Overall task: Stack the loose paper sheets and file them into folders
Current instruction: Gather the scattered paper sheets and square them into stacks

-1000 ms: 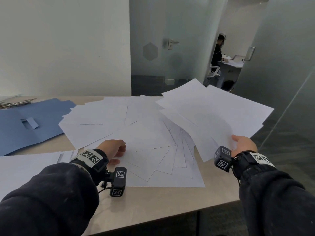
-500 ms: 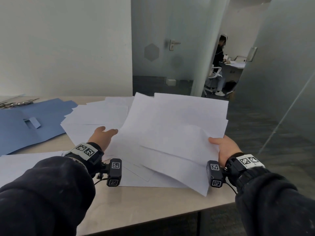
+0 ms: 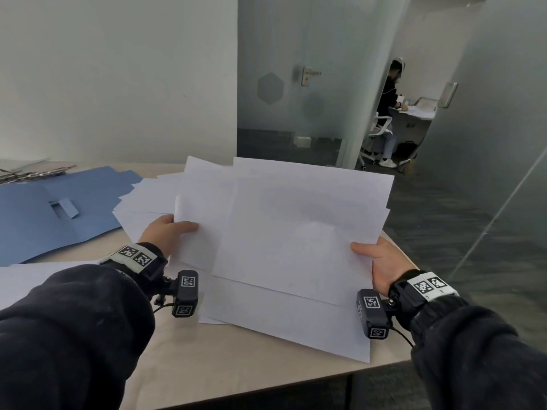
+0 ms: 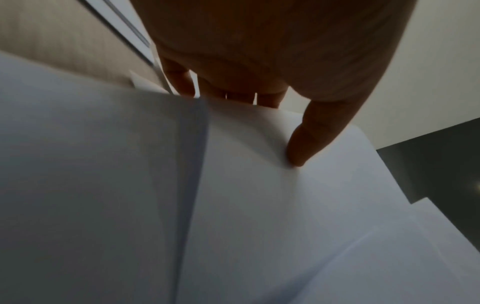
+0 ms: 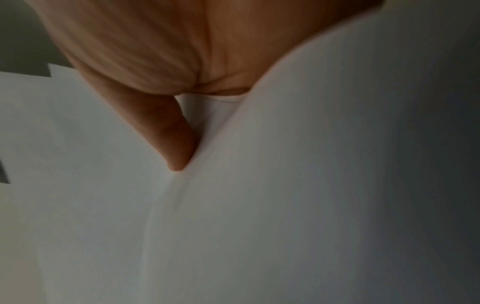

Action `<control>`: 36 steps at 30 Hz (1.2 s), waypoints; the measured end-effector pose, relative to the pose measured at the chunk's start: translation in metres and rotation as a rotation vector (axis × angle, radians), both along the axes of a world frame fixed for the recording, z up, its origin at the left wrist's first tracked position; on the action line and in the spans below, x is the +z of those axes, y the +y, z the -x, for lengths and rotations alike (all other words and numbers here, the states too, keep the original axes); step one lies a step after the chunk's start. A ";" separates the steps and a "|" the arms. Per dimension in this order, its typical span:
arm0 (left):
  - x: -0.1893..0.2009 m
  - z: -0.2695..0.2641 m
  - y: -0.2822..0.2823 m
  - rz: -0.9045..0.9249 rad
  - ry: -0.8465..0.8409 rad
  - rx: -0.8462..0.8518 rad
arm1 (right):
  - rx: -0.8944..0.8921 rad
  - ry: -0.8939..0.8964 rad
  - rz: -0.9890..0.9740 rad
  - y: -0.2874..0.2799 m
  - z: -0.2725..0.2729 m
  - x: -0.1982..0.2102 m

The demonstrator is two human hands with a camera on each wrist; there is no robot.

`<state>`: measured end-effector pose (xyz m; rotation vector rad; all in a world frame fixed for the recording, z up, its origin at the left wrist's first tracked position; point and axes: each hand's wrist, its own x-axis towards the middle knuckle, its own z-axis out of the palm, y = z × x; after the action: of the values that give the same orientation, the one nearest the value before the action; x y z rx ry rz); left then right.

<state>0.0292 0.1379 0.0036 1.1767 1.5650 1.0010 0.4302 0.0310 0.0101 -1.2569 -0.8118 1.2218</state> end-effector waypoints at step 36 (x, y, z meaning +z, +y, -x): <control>-0.020 -0.024 -0.034 0.254 -0.193 -0.224 | 0.101 -0.139 0.082 0.017 0.023 -0.015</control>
<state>0.0535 0.1035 -0.0168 1.0201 1.3312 0.7224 0.4067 0.0475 -0.0053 -1.3932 -0.9436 1.2695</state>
